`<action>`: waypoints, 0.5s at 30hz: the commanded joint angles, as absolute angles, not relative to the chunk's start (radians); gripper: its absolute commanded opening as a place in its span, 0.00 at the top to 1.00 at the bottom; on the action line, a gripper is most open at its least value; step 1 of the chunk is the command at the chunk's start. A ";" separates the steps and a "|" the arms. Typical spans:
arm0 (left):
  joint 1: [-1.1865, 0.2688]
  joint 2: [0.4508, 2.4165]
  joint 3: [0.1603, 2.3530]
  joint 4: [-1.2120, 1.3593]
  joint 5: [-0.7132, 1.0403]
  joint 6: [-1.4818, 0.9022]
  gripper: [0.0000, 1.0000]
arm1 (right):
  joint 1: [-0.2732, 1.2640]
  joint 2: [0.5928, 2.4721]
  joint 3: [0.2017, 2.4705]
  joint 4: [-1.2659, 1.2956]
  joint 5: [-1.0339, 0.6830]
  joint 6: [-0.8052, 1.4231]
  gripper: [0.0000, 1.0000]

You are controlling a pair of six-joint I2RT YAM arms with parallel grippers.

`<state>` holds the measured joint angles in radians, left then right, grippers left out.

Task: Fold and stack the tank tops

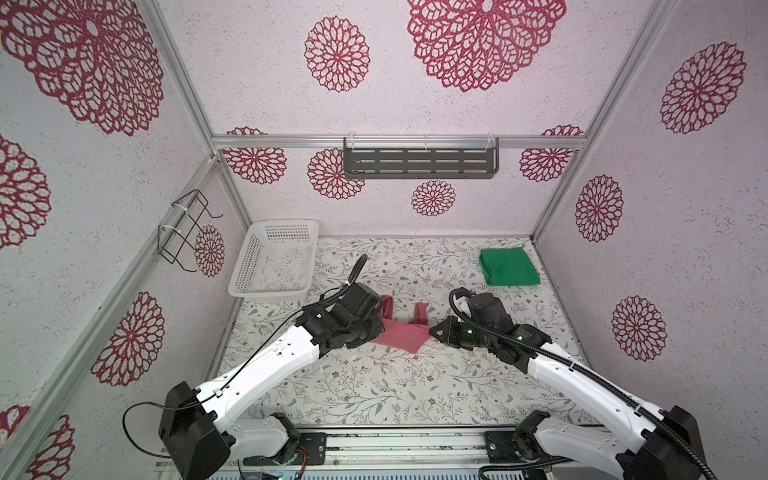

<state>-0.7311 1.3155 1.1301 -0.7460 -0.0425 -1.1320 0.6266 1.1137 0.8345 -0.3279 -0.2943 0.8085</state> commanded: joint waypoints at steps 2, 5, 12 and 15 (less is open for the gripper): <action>-0.649 1.388 1.174 -0.752 -0.023 -1.012 1.00 | 0.557 1.180 0.904 -0.343 -0.261 0.719 1.00; -0.598 1.440 1.196 -0.721 0.024 -0.970 1.00 | 0.519 1.238 0.931 -0.327 -0.287 0.688 1.00; -0.573 1.546 1.248 -0.709 0.090 -0.930 1.00 | 0.477 1.362 0.994 -0.325 -0.349 0.643 1.00; -0.575 1.522 1.219 -0.697 0.088 -0.956 1.00 | 0.483 1.354 0.995 -0.335 -0.379 0.654 1.00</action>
<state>-0.5842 1.5444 1.2263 -0.7082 0.0887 -0.9607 0.4866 1.3766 0.9615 -0.3153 -0.3527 0.6788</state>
